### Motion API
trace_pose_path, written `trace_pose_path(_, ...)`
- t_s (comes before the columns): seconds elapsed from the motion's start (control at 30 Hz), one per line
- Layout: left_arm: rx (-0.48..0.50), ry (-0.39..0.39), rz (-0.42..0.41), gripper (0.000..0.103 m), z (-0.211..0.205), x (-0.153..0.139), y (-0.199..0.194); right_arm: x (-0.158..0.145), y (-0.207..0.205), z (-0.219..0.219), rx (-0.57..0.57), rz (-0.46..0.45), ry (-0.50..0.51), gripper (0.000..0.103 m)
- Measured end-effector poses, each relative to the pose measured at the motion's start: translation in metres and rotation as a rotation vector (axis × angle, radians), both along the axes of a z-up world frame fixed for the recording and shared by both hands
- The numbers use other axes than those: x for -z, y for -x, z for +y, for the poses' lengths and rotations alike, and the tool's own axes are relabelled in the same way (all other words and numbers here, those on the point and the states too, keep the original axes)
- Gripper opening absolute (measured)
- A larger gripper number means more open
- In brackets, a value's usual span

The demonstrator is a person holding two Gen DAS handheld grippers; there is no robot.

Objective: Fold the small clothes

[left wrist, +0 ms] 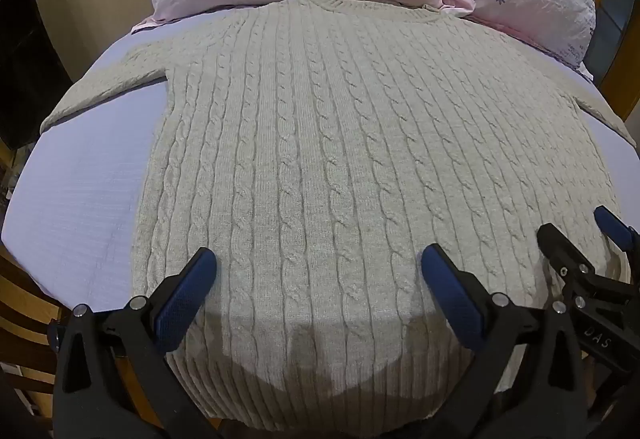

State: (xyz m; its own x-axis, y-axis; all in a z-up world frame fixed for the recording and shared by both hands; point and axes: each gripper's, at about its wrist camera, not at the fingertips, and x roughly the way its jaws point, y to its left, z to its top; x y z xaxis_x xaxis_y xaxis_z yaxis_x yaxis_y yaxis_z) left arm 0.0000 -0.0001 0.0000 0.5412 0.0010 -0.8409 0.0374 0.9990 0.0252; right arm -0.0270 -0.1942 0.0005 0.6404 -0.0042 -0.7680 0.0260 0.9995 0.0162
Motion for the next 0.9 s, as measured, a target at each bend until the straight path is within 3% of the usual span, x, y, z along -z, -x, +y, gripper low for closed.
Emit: trace_pose_path(0.9,0.000,0.001,-0.006,0.102,0.0001,-0.0002,0.0001,-0.0005,0.0019,-0.0025,-0.001,-0.004,0.000,0.101)
